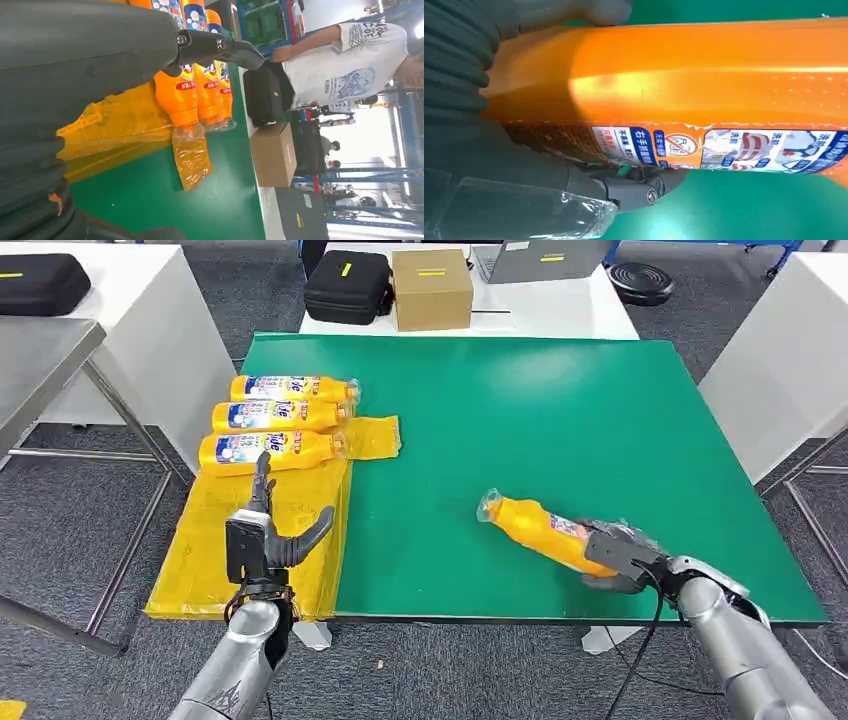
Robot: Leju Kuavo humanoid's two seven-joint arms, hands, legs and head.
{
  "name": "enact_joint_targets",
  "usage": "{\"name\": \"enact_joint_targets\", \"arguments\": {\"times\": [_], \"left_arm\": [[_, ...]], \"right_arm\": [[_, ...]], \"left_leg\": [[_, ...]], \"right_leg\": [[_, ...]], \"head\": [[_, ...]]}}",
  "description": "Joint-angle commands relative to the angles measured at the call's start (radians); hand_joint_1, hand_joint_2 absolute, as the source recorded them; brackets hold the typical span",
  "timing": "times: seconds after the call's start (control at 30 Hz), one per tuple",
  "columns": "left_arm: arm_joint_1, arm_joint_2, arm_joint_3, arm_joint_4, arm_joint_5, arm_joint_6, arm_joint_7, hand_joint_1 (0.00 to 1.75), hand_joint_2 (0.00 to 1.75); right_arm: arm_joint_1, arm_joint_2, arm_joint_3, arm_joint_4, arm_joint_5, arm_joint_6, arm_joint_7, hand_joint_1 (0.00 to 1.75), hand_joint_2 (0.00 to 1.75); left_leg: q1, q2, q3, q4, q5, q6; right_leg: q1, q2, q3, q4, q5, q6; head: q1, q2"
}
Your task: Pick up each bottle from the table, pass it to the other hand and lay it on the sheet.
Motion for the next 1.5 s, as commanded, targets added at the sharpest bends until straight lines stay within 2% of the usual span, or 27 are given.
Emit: {"name": "enact_joint_targets", "arguments": {"times": [0.03, 0.63, 0.8, 1.0, 1.3, 1.5], "left_arm": [[-0.012, 0.021, 0.016, 0.03, 0.008, 0.004, 0.001, 0.0, 1.75], [-0.005, 0.023, 0.02, 0.021, 0.008, 0.008, -0.002, 0.0, 1.75], [0.012, 0.018, 0.028, 0.008, 0.002, 0.022, -0.007, 0.0, 1.75], [0.021, 0.012, 0.037, -0.009, -0.013, 0.027, -0.005, 0.0, 1.75], [0.012, -0.015, 0.031, -0.008, -0.035, 0.041, -0.002, 0.0, 1.75], [0.022, -0.012, 0.024, -0.023, -0.035, 0.038, 0.003, 0.0, 1.75]], "right_arm": [[0.033, 0.036, 0.026, 0.042, -0.014, -0.008, -0.005, 1.75, 1.75], [0.021, 0.042, 0.012, 0.024, -0.014, -0.027, -0.009, 1.75, 1.75], [0.007, 0.104, -0.057, -0.02, -0.025, -0.136, -0.05, 1.75, 1.75], [0.059, 0.185, -0.146, -0.206, -0.056, -0.232, -0.085, 1.75, 1.75], [0.102, 0.316, -0.211, -0.404, -0.098, -0.356, -0.127, 1.75, 1.75], [0.104, 0.315, -0.218, -0.419, -0.101, -0.371, -0.129, 1.75, 1.75]], "left_leg": [[0.002, 0.0, 0.002, -0.001, -0.001, -0.002], [0.002, 0.001, 0.001, -0.001, -0.001, -0.002], [0.002, 0.003, 0.001, 0.0, -0.002, -0.003], [0.001, 0.004, -0.001, 0.0, -0.002, -0.003], [0.001, 0.002, -0.009, 0.0, -0.002, -0.003], [0.001, 0.001, -0.01, 0.001, -0.002, -0.003]], "right_leg": [[0.002, -0.001, 0.003, -0.002, -0.001, -0.001], [0.002, 0.0, 0.002, -0.001, -0.001, -0.002], [0.002, 0.002, 0.002, -0.001, -0.001, -0.002], [0.001, 0.003, -0.001, 0.001, -0.001, -0.003], [0.001, 0.001, -0.008, 0.001, -0.002, -0.002], [0.001, 0.0, -0.009, 0.001, -0.002, -0.002]], "head": [[0.0, 0.0], [0.0, 0.0], [0.0, 0.0], [0.0, 0.0], [-0.001, 0.0], [-0.001, 0.0]]}}
